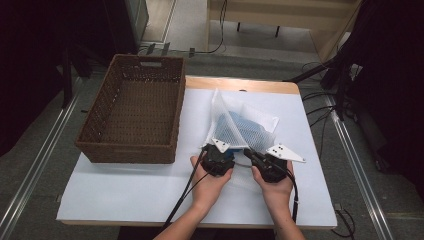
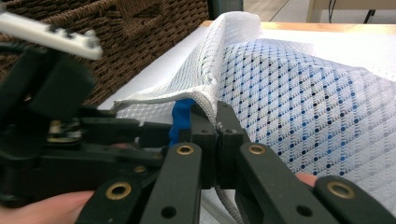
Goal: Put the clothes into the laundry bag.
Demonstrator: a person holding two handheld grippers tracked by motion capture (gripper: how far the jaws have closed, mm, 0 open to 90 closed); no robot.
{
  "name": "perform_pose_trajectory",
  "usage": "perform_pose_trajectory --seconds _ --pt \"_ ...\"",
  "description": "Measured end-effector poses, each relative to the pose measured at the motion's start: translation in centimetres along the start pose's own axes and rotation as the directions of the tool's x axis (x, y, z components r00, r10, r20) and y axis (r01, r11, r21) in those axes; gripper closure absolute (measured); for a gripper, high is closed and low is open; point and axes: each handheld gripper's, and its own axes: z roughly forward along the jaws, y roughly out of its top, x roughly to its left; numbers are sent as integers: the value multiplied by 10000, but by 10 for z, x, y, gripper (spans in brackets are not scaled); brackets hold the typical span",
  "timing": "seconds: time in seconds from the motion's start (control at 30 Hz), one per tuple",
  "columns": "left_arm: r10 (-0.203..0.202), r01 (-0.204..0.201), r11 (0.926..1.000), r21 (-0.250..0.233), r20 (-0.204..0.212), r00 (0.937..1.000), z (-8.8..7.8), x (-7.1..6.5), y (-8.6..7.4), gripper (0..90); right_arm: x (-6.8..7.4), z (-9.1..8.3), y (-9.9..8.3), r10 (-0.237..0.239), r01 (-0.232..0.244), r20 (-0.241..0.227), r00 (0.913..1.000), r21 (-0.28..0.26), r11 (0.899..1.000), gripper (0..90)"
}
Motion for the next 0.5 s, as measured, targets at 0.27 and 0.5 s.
perform_pose_trajectory --seconds 0.27,0.5 --pt "-721 794 9933 -846 863 9937 9 9 12 837 0 -1 0 -126 125 -5 9999 -58 9999 899" --pt "141 -21 9953 -967 1231 9923 -13 14 -6 650 -3 4 -9 -159 153 157 9998 388 9991 900"
